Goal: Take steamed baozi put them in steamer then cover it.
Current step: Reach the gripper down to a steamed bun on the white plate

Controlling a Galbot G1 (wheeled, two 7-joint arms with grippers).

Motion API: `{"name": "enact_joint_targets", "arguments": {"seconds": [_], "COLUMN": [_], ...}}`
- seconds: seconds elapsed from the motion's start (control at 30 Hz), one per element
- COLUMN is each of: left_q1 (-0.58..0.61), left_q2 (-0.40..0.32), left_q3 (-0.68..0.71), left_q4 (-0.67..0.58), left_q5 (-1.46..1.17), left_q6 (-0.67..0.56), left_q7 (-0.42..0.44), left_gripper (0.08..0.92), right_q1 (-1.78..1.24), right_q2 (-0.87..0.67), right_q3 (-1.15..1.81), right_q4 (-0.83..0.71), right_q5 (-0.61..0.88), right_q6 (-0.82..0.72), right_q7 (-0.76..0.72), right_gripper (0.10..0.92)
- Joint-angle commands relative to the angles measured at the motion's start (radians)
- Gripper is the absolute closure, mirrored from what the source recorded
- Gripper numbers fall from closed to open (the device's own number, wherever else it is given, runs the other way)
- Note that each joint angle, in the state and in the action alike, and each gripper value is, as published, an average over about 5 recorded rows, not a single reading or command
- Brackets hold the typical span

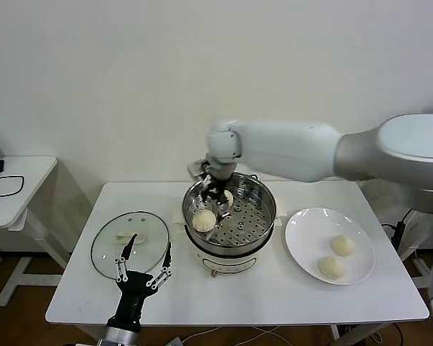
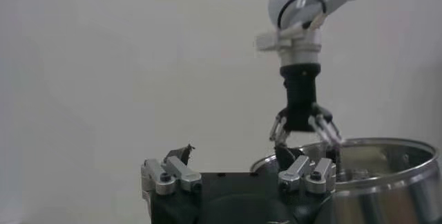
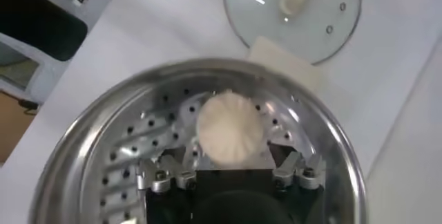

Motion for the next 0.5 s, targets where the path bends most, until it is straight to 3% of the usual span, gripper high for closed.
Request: {"name": "enact_joint_targets", "arguments": {"seconds": [0.03,0.27,0.5], "left_q1": [-0.001,0.000,0.005], "left_q2": [0.002,0.008,0.003], "left_q3": [0.003,0.005,0.014], "left_q4": [0.001,0.003,0.006], "left_q5": [0.006,0.010,0.019], "left_q6": [0.003,0.001,0.004], "left_q7": [0.001,0.001,0.003], "left_gripper": [0.177,0.177,0.177], "right_q1": [0.089,-0.019,-0.282], "right_q2": [-0.412,-0.681,-0.755], "right_q3": [0.114,0.137,0.232], "right_q4": [0.152,0.108,-0.010], "right_q5": [-0.137,-0.255,-0.358], "right_q6": [0.133,0.248,0.326], "right_q7": [-0.147,-0.211,-0.223], "right_gripper": [0.203,0.203,0.203]}}
